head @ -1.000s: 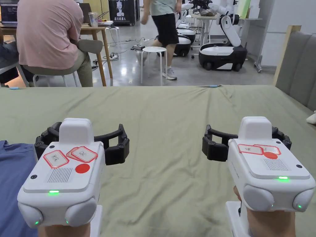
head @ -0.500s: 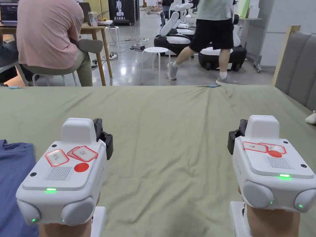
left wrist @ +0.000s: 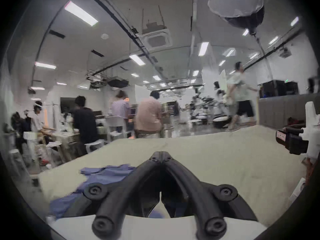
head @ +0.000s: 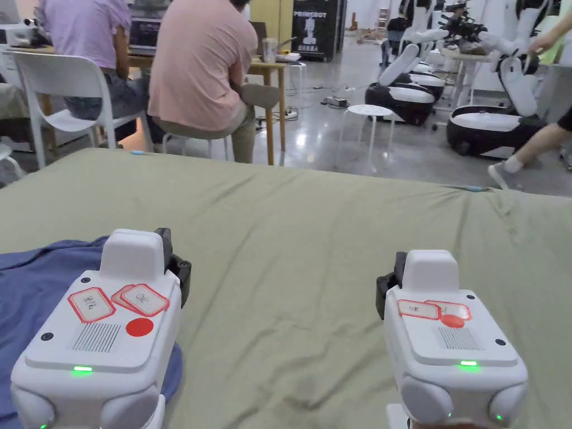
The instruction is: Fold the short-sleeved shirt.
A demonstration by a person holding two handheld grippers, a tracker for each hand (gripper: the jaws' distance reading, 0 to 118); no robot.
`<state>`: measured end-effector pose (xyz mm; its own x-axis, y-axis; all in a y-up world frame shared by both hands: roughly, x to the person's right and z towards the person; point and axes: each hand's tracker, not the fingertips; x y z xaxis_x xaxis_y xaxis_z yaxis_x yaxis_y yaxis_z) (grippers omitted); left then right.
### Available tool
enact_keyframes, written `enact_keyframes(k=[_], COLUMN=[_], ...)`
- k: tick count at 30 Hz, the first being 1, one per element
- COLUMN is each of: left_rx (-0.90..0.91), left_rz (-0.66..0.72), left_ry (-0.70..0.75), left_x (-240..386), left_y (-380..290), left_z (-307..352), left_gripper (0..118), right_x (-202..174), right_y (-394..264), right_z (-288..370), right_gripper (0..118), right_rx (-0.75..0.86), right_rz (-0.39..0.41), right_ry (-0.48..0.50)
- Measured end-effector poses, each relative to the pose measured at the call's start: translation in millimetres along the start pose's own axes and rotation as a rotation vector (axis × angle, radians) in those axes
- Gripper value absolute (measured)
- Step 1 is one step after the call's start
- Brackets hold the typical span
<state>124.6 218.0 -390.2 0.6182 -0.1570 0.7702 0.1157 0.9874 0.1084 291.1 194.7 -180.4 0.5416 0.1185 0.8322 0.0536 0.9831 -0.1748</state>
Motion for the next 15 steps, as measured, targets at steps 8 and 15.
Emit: enact_keyframes(k=[8,15], left_rx=[-0.106,-0.223], left_rz=[-0.014,0.057], left_ry=[0.348,0.339], left_x=[-129,-139], left_y=[-33,-67], left_z=[73,71], left_gripper=[0,0], right_x=[-173,-198], right_y=[18,9], right_z=[16,23], right_gripper=[0,0], right_rx=[0.007,0.006], right_rz=[-0.017,-0.007], right_ry=[0.443,0.514])
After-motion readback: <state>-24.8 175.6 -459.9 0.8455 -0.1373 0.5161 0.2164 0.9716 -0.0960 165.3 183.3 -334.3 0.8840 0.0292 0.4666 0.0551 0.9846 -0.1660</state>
